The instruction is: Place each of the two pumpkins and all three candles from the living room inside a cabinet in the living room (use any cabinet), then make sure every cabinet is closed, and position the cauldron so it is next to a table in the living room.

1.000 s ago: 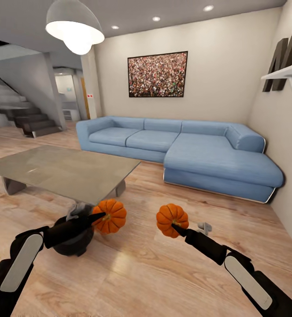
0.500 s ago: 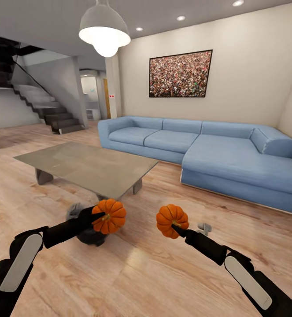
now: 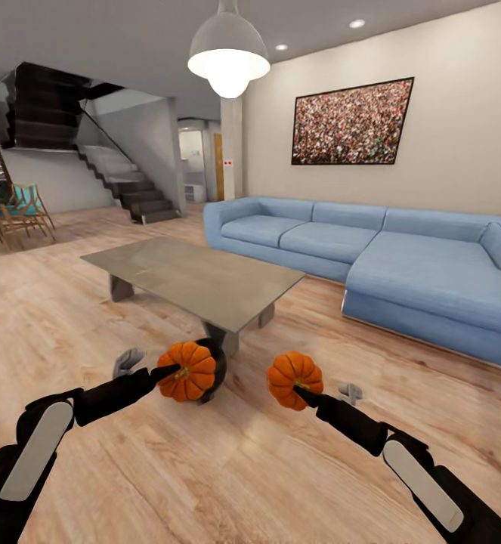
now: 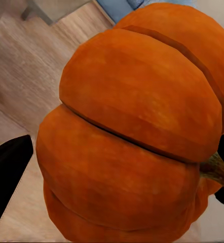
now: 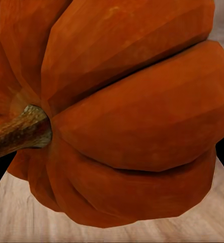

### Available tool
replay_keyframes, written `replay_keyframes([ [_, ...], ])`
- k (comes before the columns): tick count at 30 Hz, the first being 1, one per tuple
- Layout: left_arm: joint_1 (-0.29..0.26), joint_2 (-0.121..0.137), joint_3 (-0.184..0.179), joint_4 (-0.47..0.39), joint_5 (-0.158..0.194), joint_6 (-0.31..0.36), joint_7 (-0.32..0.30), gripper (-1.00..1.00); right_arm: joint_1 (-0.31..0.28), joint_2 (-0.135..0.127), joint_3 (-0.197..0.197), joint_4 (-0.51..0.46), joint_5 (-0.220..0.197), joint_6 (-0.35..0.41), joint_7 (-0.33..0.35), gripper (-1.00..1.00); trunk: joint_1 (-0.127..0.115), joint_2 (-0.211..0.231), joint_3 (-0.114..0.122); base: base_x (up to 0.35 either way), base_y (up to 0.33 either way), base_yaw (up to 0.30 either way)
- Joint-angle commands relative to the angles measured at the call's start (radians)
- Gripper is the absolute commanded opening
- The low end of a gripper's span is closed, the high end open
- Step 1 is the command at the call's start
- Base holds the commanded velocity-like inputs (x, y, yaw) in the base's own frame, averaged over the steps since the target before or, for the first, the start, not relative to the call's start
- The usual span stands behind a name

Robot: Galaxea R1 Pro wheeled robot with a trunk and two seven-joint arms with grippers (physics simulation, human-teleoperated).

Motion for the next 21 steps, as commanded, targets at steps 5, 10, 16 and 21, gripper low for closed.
replay_keyframes([
  [5, -0.001, 0.0, 0.002, 0.007, 0.007, 0.009, -0.006, -1.0, -0.001, 0.003, 0.002, -0.001, -0.01, 0.003, -0.031, -1.0, -0.001, -0.001, -0.004, -0.05, 0.049, 0.254],
  [10, -0.001, 0.0, 0.003, 0.008, 0.006, 0.009, -0.005, -1.0, -0.001, 0.003, 0.002, -0.005, -0.01, 0.001, -0.062, -1.0, -0.001, -0.001, -0.008, -0.09, 0.22, 0.245],
  [16, -0.001, 0.0, 0.005, 0.008, 0.006, 0.009, -0.005, -1.0, -0.001, 0.006, 0.003, -0.015, -0.007, 0.001, -0.119, -1.0, -0.001, -0.001, -0.013, 0.015, 0.211, 0.244],
  [21, -0.001, 0.0, 0.006, 0.008, 0.007, 0.008, -0.006, -1.0, -0.001, 0.009, 0.004, -0.015, -0.007, 0.001, -0.121, -1.0, -0.001, -0.001, -0.016, 0.069, 0.212, 0.244],
])
